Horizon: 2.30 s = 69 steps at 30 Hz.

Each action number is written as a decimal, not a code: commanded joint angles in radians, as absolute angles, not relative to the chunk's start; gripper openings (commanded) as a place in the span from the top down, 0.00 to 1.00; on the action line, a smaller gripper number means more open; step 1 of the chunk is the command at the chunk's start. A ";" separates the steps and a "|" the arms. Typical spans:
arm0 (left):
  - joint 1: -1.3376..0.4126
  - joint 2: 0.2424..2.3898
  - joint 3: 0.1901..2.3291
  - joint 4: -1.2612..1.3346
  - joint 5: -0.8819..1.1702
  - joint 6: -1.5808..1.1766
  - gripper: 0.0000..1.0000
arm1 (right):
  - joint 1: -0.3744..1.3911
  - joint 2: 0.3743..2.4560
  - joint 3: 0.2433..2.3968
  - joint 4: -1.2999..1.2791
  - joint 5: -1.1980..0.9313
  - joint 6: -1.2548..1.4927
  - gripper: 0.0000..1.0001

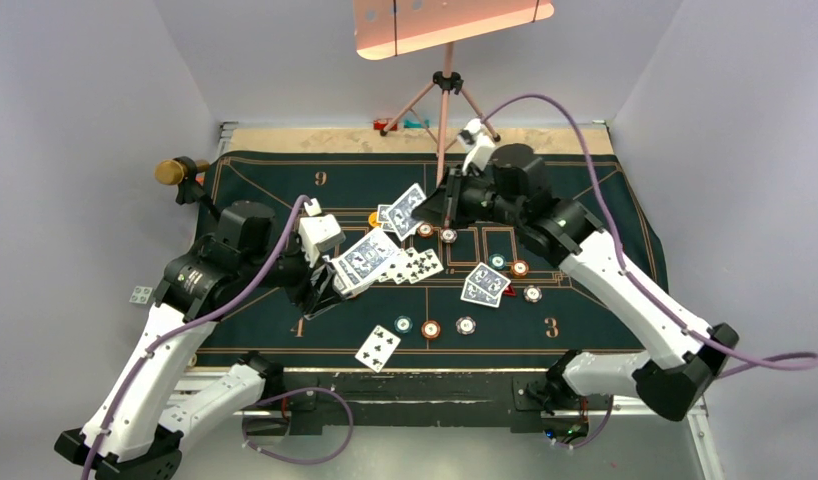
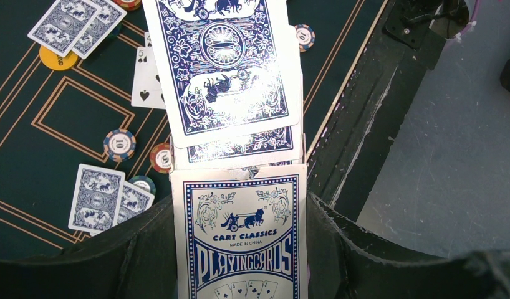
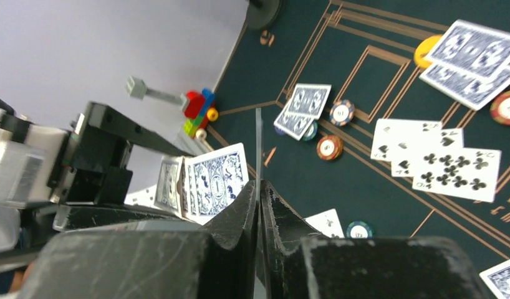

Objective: Distribute texas hold em gaming equipment

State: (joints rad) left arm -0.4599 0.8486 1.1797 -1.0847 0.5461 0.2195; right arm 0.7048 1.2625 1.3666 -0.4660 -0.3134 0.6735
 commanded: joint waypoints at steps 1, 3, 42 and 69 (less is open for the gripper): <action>-0.454 0.835 1.186 -1.048 0.574 0.209 1.00 | 0.613 1.179 1.345 -0.421 -0.256 0.708 0.93; -0.454 0.833 1.189 -1.051 0.573 0.211 1.00 | 0.569 1.176 1.303 -0.416 -0.282 0.727 0.97; -0.454 0.848 1.218 -1.063 0.584 0.214 1.00 | 0.618 1.766 0.974 0.008 -0.395 0.864 1.00; -0.454 0.834 1.204 -1.063 0.579 0.215 1.00 | 0.618 1.381 1.245 -0.507 -0.263 0.696 0.14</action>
State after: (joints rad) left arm -0.4599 0.8425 1.1801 -1.0863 0.5541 0.2199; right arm 0.6209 1.4937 1.1320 -0.4549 -0.2512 0.7319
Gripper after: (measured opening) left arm 0.678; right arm 0.836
